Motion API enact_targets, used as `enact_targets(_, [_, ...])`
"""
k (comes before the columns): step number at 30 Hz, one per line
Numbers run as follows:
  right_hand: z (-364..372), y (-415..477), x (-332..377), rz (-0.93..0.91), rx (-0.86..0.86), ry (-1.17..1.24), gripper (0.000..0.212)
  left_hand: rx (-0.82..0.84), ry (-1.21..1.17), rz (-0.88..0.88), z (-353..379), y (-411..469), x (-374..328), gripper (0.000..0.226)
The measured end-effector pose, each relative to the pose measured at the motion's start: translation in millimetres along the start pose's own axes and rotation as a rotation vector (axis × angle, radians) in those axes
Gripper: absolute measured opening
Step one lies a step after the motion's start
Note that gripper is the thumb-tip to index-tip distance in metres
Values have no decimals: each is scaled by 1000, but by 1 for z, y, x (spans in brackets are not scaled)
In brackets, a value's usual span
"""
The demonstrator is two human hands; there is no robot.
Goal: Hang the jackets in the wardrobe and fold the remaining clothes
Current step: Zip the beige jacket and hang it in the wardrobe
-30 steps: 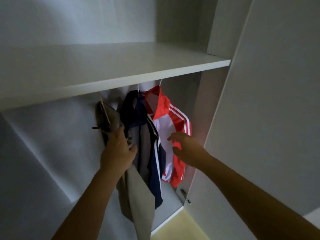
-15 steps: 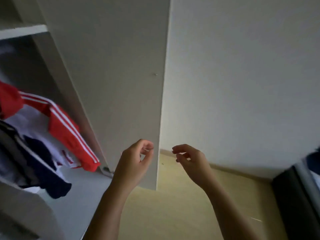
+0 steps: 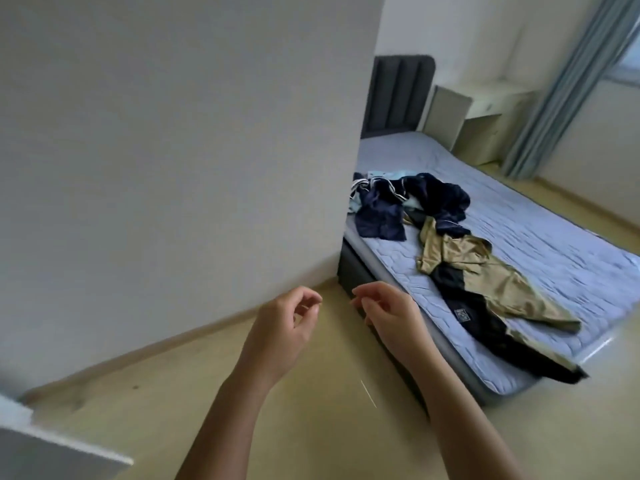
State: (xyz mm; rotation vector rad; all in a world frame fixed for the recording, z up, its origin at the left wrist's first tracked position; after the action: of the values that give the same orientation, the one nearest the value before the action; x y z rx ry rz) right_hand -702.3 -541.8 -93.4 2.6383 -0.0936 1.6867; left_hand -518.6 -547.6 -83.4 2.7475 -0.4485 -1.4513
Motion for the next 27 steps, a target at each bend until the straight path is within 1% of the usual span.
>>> enact_targets(6, [-86,46,-70,160,-182,9,33,191,-40,96,98,105,-19,17])
enact_targets(13, [-180,146,-138,330,-382,23,26,407,-103,147,204,268,-26,13])
enact_targets(16, [-215,191,-161,399,-422,36,24,473,-106,166,241,342,-37,13])
enact_targets(18, [-230,208,-167,416,-439,34,23,505,-98,176,258,372,-42,13])
enact_targets(23, [-281,245,-224,494,-501,88,23,675,5,191,338,443,-42,16])
enact_targets(25, [-298,265,-252,527,-503,118,24,715,54,205,370,469,-38,17])
enact_targets(27, [-310,289,-282,572,-466,137,24,762,120,202,400,492,-30,16])
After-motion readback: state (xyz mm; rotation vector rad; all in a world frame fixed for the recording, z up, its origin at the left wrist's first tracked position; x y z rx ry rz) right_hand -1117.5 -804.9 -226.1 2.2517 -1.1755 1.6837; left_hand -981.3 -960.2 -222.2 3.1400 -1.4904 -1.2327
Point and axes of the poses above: each hand's wrist, its own y-axis towards the middle knuckle, its own z-axis out of the palm, x = y × z, the point moved 8 cm from there along y, towards the middle knuckle, and after that the axes turned 5 degrees about x, right-handed, at the moved point
